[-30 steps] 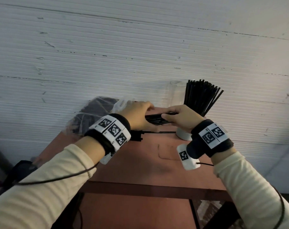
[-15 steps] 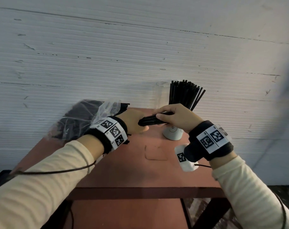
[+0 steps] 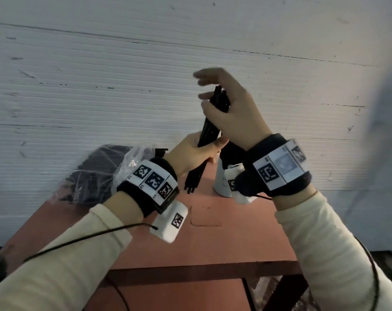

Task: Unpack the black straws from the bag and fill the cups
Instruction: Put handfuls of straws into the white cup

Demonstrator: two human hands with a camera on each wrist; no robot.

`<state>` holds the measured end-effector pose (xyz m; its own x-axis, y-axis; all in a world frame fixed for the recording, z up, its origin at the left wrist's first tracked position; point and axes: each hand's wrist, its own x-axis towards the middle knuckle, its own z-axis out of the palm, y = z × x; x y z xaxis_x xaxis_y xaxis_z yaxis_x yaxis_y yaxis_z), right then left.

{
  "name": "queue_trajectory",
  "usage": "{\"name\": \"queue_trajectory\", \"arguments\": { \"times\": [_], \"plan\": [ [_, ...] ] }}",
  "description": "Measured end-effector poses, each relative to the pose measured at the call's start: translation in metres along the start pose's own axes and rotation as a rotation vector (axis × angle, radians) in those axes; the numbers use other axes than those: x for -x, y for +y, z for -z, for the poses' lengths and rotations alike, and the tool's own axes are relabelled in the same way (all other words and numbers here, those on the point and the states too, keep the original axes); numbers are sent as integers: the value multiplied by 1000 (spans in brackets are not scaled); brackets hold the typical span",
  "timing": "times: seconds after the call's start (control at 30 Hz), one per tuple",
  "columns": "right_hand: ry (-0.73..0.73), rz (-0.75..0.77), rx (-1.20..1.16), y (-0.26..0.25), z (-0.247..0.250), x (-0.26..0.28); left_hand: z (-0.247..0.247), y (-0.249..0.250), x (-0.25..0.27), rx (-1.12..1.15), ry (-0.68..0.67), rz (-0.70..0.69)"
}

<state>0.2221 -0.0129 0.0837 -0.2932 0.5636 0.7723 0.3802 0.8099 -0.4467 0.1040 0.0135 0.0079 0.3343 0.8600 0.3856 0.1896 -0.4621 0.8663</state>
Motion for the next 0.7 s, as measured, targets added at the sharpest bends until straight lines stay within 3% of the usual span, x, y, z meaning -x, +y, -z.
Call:
{"name": "queue_trajectory", "arguments": {
  "times": [0.17,0.33,0.43,0.57,0.63,0.7],
  "plan": [
    [-273,-143,298,34,-19,19,-6,-39,3,54,-167,282],
    [-205,-118,246,49,-28,33,-4,-52,8,-5,-330,438],
    [-220,-86,245,45,-29,34,-8,-49,11,-72,-339,515],
    [-156,-187,131,37,-16,37,-9,-42,14,-30,-257,461],
    [-93,-264,-35,33,-5,40,-7,-32,19,-34,-328,391],
    [-148,-287,-36,34,5,45,-6,-18,24,-66,-491,326]
  ]
}}
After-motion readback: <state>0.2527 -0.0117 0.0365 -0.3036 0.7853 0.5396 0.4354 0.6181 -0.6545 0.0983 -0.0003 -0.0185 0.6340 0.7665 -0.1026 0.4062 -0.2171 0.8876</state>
